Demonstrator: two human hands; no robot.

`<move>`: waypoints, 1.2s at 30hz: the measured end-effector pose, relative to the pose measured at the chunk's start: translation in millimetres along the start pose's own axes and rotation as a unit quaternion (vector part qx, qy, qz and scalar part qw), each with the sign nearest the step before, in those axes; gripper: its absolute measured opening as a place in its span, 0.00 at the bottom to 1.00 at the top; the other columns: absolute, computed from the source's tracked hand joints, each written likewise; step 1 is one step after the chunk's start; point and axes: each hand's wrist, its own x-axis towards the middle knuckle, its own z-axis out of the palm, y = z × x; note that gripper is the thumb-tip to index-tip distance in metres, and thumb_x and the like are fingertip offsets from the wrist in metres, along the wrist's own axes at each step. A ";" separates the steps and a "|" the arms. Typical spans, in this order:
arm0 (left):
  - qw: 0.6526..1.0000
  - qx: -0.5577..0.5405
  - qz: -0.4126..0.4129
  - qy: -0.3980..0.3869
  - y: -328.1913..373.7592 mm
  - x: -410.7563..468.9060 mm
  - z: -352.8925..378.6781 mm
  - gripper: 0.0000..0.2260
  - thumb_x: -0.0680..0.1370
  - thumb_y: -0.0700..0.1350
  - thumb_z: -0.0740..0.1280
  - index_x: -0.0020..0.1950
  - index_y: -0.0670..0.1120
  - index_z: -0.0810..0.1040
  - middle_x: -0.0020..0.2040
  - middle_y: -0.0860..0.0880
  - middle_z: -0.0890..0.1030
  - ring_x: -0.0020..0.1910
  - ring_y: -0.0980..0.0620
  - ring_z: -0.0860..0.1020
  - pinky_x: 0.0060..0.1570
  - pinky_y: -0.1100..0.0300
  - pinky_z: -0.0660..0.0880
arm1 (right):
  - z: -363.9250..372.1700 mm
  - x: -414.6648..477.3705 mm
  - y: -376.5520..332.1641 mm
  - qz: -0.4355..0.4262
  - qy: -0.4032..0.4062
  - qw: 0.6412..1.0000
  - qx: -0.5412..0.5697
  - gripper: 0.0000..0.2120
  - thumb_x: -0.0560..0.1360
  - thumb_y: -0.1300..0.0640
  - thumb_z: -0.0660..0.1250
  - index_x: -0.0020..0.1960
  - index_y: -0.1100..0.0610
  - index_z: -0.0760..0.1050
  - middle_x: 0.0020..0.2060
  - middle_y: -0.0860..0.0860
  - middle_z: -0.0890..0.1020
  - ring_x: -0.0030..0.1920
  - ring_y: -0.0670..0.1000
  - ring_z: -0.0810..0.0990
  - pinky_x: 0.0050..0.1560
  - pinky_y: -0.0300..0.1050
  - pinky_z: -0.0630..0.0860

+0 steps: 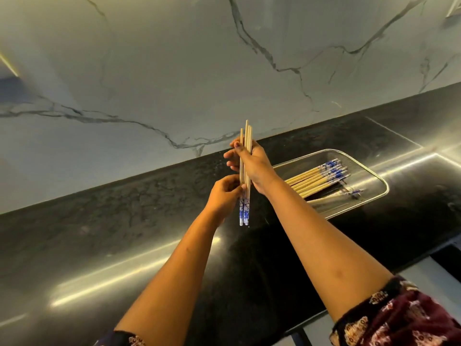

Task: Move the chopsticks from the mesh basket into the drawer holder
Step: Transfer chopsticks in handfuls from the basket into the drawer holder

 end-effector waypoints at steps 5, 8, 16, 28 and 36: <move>0.999 -0.027 -0.019 0.020 -30.4 -11.3 -8.5 0.09 0.76 0.36 0.64 0.51 0.48 0.77 0.47 0.49 0.82 0.47 0.55 0.81 0.52 0.60 0.78 | 13.6 -14.0 34.4 -0.013 -0.036 0.998 -0.042 0.06 0.80 0.54 0.59 0.48 0.49 0.74 0.40 0.48 0.83 0.38 0.45 0.82 0.44 0.39 0.78; 0.998 -0.044 -0.027 0.018 -41.8 -17.9 -9.8 0.10 0.76 0.35 0.64 0.51 0.48 0.77 0.47 0.50 0.82 0.47 0.57 0.80 0.48 0.65 0.78 | 16.3 -19.1 45.4 -0.018 -0.044 0.998 -0.049 0.06 0.80 0.54 0.59 0.49 0.47 0.74 0.42 0.47 0.83 0.41 0.46 0.83 0.47 0.39 0.78; 0.995 -0.089 -0.028 -0.024 -38.7 -23.4 -15.4 0.08 0.75 0.38 0.67 0.53 0.47 0.76 0.49 0.49 0.81 0.48 0.55 0.81 0.45 0.67 0.78 | 15.5 -25.0 47.0 -0.041 -0.057 0.996 -0.061 0.06 0.80 0.53 0.60 0.51 0.45 0.75 0.46 0.47 0.84 0.45 0.48 0.84 0.47 0.38 0.79; 0.975 -0.152 -0.075 -0.141 -19.5 -34.1 -9.4 0.08 0.78 0.42 0.63 0.55 0.44 0.77 0.45 0.48 0.83 0.46 0.52 0.83 0.48 0.59 0.79 | -2.3 -26.7 22.9 0.033 -0.098 0.994 0.045 0.07 0.80 0.55 0.59 0.52 0.52 0.76 0.48 0.50 0.85 0.51 0.50 0.85 0.52 0.41 0.80; 0.892 -0.358 -0.114 -0.250 3.2 -59.6 -0.4 0.10 0.79 0.42 0.60 0.55 0.42 0.77 0.45 0.46 0.82 0.43 0.51 0.82 0.45 0.59 0.80 | -20.0 -36.3 6.7 0.127 -0.196 0.953 0.192 0.11 0.80 0.55 0.59 0.52 0.57 0.78 0.51 0.55 0.85 0.54 0.54 0.84 0.54 0.48 0.80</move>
